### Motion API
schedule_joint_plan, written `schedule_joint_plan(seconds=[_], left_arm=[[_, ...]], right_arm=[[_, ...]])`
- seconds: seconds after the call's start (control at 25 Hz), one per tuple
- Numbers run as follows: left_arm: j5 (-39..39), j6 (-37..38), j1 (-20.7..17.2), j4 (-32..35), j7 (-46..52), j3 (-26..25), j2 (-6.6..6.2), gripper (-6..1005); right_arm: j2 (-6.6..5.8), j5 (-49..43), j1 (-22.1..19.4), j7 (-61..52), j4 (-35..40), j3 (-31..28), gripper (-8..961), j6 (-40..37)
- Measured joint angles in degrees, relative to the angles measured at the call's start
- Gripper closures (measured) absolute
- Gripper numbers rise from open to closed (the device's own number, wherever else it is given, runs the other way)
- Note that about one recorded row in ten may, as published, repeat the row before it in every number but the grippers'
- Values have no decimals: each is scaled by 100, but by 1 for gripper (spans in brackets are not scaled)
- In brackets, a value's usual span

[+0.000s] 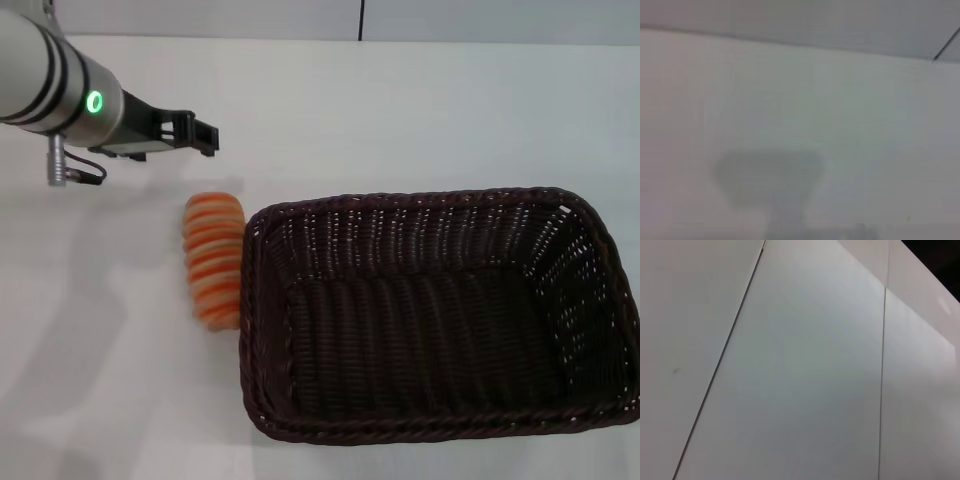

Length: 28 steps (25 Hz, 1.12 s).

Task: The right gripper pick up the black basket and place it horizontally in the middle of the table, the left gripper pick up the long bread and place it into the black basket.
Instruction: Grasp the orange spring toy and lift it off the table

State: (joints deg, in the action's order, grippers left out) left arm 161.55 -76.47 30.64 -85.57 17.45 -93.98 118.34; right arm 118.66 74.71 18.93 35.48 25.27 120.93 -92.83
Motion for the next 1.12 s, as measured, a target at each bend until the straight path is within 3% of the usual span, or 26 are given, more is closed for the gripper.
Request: schedule_joint_plan(seconds=[0.4,1.12], left_arm=[[-117,-321,565,736,224,-16,15,207],[-300,-48,950,1695,356,44,22,223]], right_arm=[[-26,-82,-20,-145,-64,-34,627,-77],[-40,-105,18,-318,-233,-35,627,-148]])
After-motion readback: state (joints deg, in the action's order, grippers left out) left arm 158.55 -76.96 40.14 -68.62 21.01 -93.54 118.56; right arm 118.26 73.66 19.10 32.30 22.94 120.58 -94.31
